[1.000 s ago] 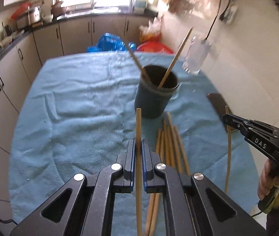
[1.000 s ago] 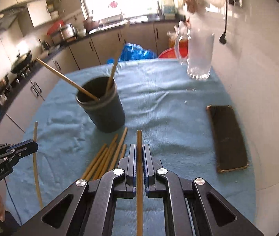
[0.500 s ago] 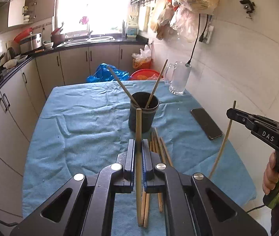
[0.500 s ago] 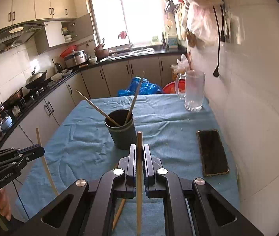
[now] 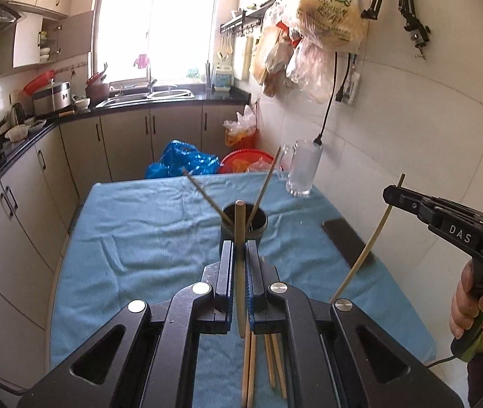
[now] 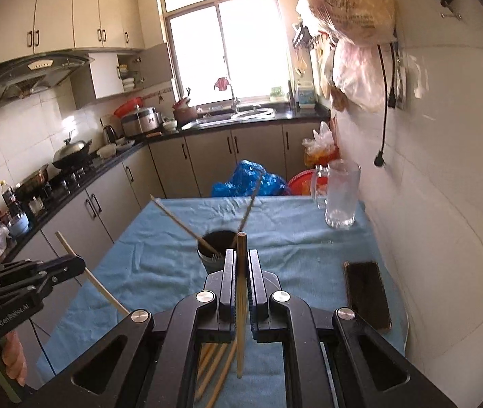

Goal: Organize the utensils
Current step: 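Lift the chopstick and carry it over the utensil cup, then open the left gripper to release the chopstick into the cup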

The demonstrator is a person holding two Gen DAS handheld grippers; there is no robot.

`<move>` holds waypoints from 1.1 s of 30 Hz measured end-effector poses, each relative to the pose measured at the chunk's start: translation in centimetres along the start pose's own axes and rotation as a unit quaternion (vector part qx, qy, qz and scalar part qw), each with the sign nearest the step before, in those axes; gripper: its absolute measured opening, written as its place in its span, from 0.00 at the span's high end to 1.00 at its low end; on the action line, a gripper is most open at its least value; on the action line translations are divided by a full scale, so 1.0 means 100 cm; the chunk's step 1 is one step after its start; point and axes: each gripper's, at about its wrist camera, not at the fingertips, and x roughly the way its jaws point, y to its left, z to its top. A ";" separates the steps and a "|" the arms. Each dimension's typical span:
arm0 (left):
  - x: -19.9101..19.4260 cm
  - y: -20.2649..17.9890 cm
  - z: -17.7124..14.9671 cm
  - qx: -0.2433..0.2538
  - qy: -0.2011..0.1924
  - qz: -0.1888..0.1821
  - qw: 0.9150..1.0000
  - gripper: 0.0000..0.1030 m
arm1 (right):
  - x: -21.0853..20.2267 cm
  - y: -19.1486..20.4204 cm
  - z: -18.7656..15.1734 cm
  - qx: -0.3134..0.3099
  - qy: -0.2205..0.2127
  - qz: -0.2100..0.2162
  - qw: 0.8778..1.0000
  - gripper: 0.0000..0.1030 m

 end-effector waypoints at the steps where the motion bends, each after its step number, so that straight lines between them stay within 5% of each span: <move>1: 0.001 0.001 0.007 -0.001 -0.003 -0.001 1.000 0.94 | 0.001 0.000 0.006 0.000 -0.004 0.002 1.000 0.94; 12: 0.019 0.010 0.102 -0.036 -0.068 0.006 0.997 0.95 | 0.029 0.004 0.093 0.042 -0.080 0.025 0.996 0.94; 17: 0.050 0.011 0.127 -0.041 -0.068 0.014 0.997 0.95 | 0.054 -0.001 0.108 0.066 -0.090 0.020 0.994 0.94; 28: 0.150 0.023 0.108 -0.061 0.044 0.007 0.997 0.95 | 0.147 -0.027 0.089 0.101 0.006 0.008 0.995 0.94; 33: 0.159 0.027 0.104 -0.060 0.048 0.020 0.997 0.94 | 0.173 -0.041 0.079 0.118 0.034 0.008 0.992 0.94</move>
